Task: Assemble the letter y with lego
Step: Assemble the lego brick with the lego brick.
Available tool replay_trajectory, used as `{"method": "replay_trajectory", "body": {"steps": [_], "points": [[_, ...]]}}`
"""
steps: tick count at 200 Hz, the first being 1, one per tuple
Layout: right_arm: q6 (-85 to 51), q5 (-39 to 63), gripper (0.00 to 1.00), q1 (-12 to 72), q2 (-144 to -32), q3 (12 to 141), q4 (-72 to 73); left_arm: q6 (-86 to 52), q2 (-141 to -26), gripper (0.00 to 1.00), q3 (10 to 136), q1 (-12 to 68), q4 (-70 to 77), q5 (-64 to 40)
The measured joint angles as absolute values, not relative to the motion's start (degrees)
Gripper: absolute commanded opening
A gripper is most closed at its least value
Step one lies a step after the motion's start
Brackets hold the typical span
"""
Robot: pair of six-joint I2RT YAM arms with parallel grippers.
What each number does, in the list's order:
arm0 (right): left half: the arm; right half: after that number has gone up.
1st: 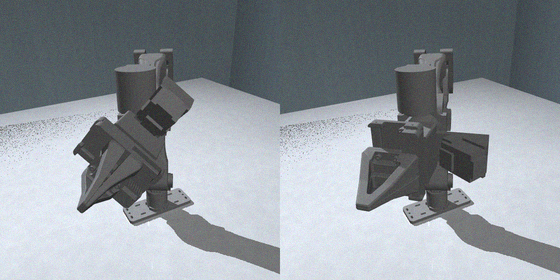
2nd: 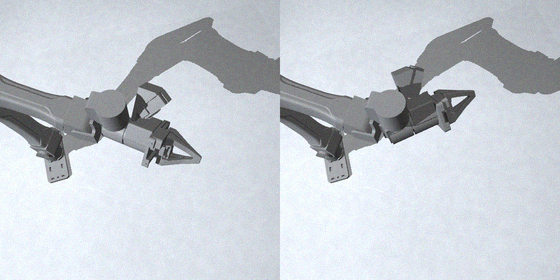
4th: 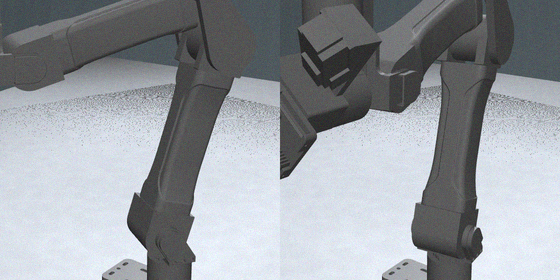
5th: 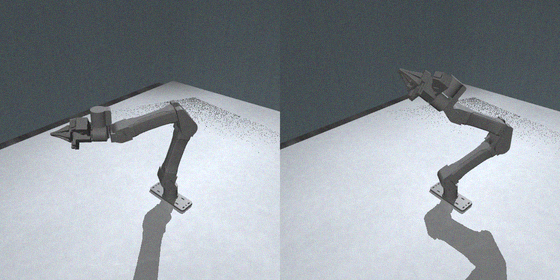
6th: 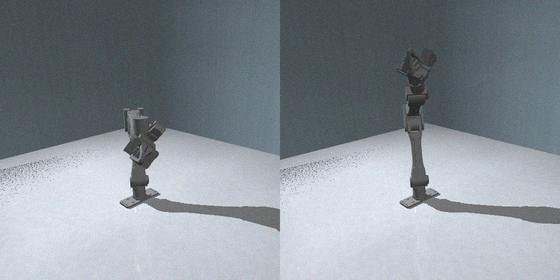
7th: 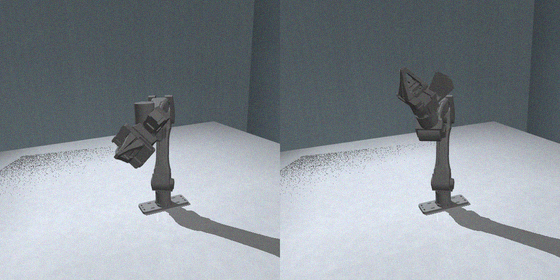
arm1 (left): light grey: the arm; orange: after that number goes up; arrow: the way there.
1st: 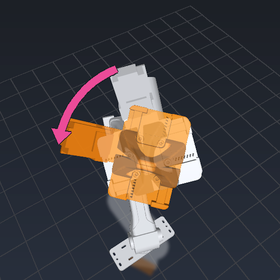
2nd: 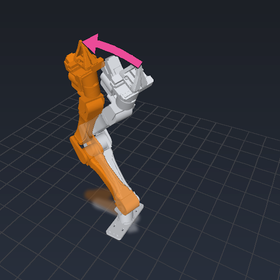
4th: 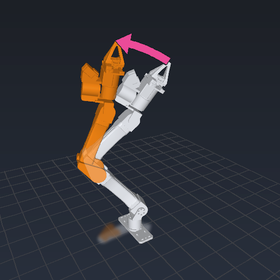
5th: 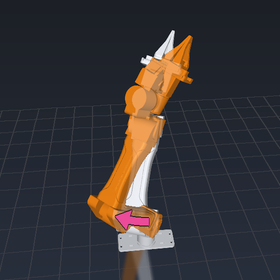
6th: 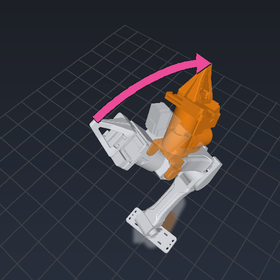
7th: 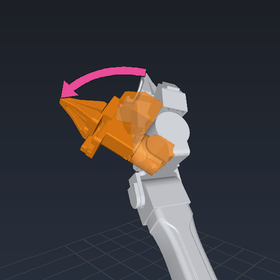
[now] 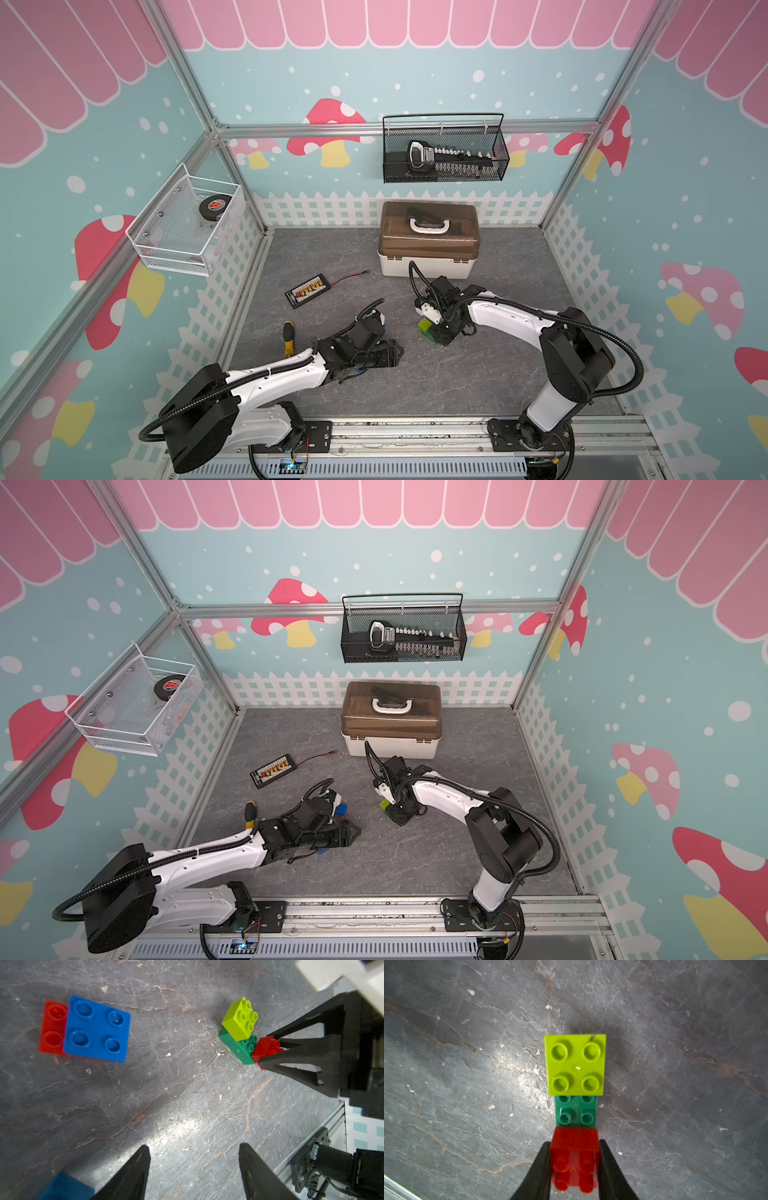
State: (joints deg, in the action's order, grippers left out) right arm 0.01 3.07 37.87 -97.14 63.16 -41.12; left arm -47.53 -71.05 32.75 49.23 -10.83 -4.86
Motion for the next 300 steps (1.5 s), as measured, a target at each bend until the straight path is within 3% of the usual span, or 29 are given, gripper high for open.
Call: {"method": "replay_trajectory", "body": {"steps": [300], "points": [[-0.27, 3.31, 0.22, 37.87, -96.12, 61.95, -40.49, -47.48, -70.67, 0.69, 32.29, 49.08, -11.49, -4.47]]}}
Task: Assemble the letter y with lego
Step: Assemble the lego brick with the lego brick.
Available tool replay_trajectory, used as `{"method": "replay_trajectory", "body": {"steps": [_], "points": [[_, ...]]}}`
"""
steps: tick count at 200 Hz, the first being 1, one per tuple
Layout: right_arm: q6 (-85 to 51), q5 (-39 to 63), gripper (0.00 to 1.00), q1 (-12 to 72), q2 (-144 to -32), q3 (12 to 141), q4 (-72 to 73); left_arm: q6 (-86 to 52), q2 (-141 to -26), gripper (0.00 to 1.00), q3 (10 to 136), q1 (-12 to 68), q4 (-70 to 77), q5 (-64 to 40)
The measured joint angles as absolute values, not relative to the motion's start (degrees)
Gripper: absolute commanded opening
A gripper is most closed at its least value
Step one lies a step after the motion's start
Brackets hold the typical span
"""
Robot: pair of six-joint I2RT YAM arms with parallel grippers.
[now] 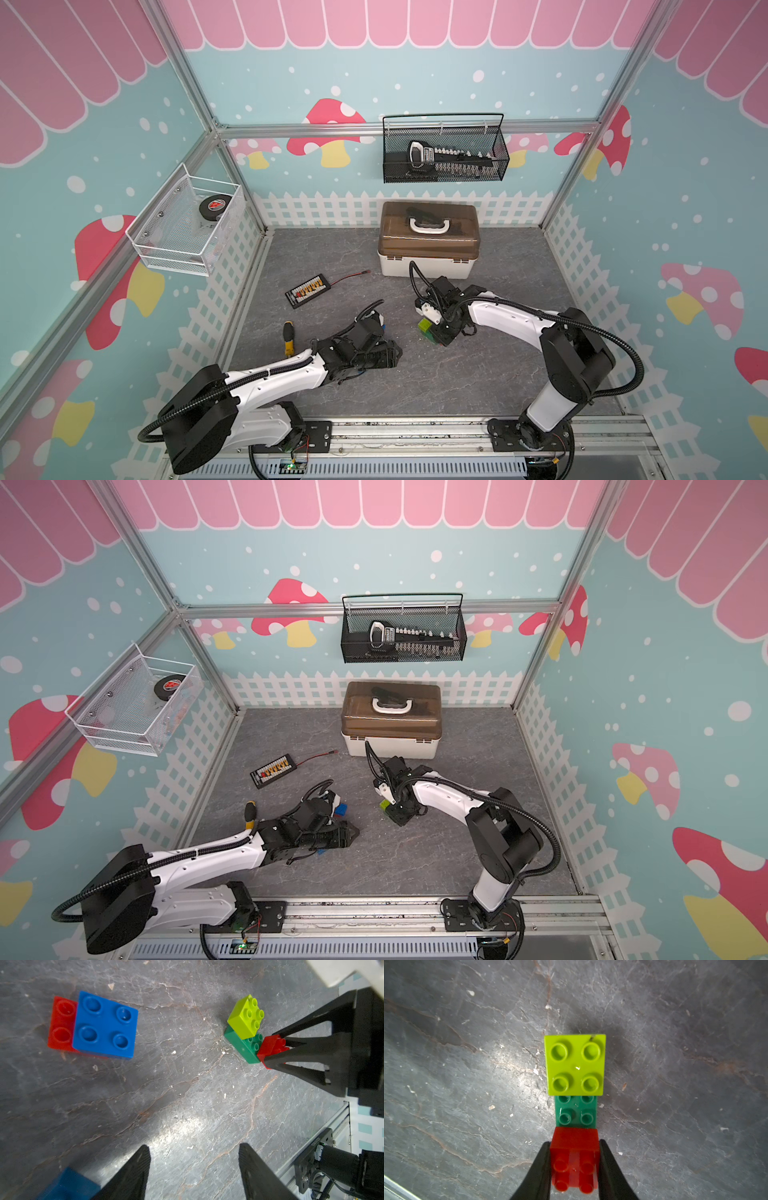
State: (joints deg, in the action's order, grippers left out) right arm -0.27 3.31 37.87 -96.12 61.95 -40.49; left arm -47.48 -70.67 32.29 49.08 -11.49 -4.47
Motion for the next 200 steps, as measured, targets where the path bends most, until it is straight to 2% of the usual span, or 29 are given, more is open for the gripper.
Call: {"method": "replay_trajectory", "body": {"steps": [155, 200], "points": [[-0.93, 4.60, 0.23, 37.87, -94.85, 60.71, -40.77, -47.05, -71.09, 0.69, 33.15, 48.88, -12.10, -4.51], [-2.50, 4.49, 0.23, 37.52, -91.53, 60.53, -42.24, -46.87, -72.14, 0.69, 33.23, 48.88, -12.10, -4.54]]}}
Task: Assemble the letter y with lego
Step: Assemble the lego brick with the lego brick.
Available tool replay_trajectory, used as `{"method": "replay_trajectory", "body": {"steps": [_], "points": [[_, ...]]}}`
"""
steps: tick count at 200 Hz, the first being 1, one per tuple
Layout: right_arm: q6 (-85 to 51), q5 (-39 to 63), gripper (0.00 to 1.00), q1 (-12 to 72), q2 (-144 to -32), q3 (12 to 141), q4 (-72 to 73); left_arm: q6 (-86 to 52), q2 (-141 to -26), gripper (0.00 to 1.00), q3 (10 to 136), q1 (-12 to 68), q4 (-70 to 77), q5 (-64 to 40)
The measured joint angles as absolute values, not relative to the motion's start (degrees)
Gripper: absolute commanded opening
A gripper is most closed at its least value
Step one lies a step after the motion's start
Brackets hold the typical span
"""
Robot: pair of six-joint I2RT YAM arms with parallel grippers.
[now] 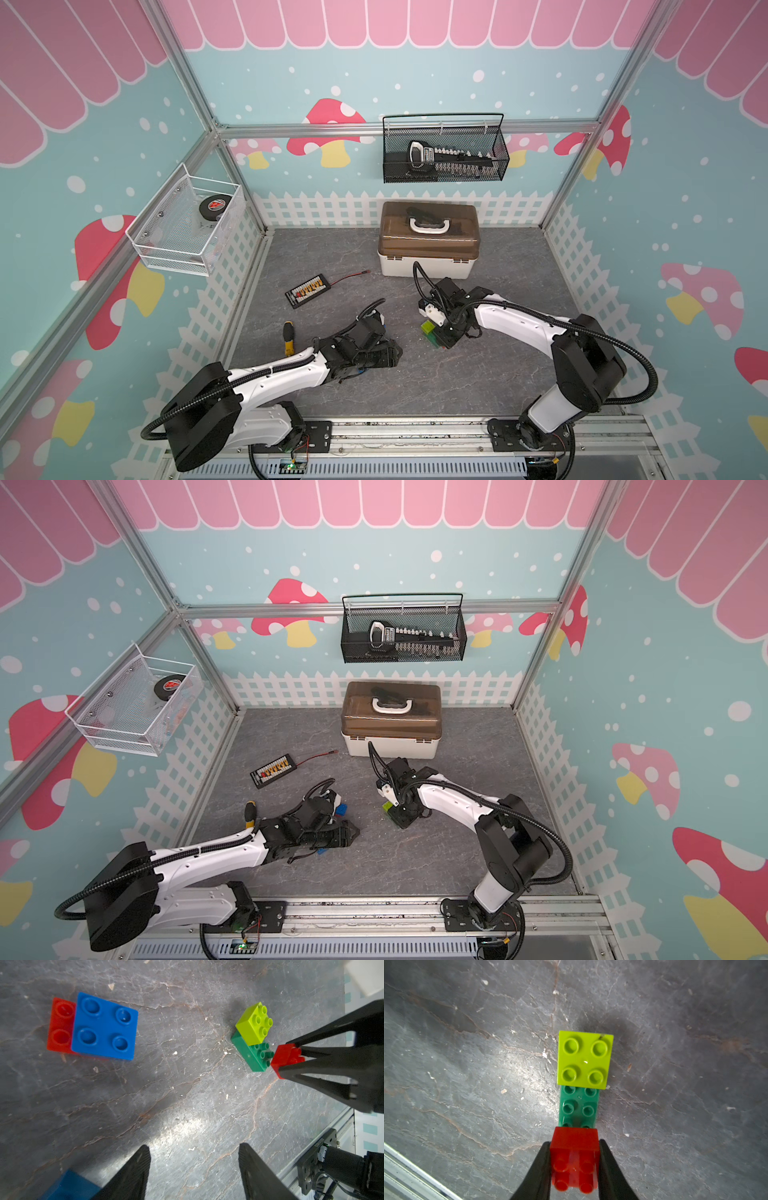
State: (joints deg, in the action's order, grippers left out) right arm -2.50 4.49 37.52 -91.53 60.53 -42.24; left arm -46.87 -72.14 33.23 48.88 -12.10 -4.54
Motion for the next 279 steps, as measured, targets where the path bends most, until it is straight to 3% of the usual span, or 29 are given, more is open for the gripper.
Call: {"method": "replay_trajectory", "body": {"steps": [279], "points": [[-5.61, 4.38, 0.23, 37.45, -94.21, 58.70, -38.79, -46.68, -72.47, 0.69, 33.80, 48.88, -12.12, -4.56]]}}
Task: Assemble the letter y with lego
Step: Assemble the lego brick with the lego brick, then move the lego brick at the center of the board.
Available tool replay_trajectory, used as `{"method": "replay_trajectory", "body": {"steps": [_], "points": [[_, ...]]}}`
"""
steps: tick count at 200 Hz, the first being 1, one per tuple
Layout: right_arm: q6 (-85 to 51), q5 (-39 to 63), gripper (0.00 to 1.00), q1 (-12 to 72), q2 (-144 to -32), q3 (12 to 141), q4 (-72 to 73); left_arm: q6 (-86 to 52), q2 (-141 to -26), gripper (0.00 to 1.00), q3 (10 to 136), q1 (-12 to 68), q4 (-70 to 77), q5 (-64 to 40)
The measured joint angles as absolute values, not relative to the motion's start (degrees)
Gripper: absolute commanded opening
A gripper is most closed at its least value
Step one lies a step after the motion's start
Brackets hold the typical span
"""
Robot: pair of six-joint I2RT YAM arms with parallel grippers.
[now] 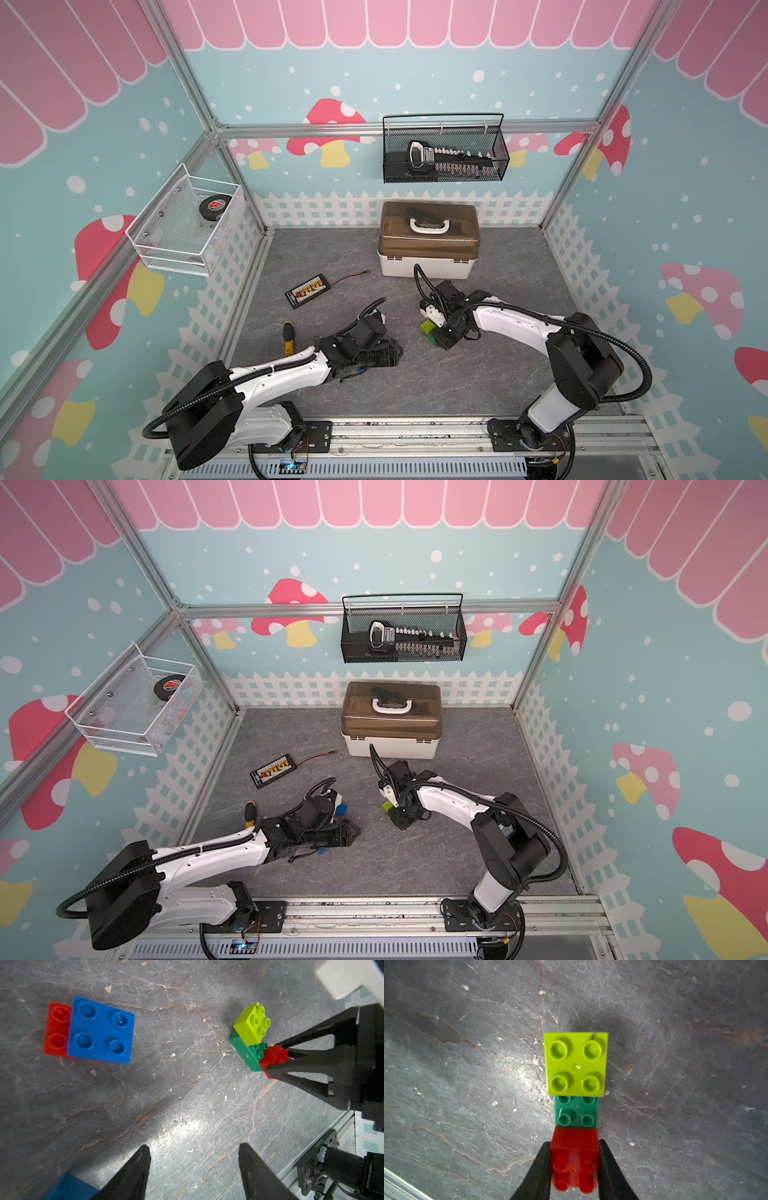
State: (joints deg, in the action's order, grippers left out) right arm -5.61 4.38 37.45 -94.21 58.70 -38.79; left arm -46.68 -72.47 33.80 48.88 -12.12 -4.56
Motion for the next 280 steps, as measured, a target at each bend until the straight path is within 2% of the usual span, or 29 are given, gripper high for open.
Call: {"method": "replay_trajectory", "body": {"steps": [90, 155, 230, 266, 280], "points": [[-5.80, 4.38, 0.23, 37.45, -96.25, 61.06, -41.34, -46.68, -72.82, 0.69, 33.80, 48.86, -12.12, -4.54], [-6.31, 3.81, 0.38, 37.47, -96.27, 62.70, -42.41, -46.70, -71.55, 0.69, 33.80, 48.88, -13.10, -4.01], [-6.48, 3.16, 0.45, 37.47, -95.92, 65.78, -42.61, -47.16, -66.65, 0.69, 33.80, 48.86, -17.17, -1.06], [-6.94, 3.05, 0.47, 37.47, -95.92, 65.78, -41.63, -49.28, -59.51, 0.70, 33.65, 48.82, -22.87, 2.22], [-7.27, 2.98, 0.49, 37.47, -95.90, 65.78, -40.77, -51.05, -55.29, 0.73, 32.97, 48.77, -26.04, 4.23]]}}
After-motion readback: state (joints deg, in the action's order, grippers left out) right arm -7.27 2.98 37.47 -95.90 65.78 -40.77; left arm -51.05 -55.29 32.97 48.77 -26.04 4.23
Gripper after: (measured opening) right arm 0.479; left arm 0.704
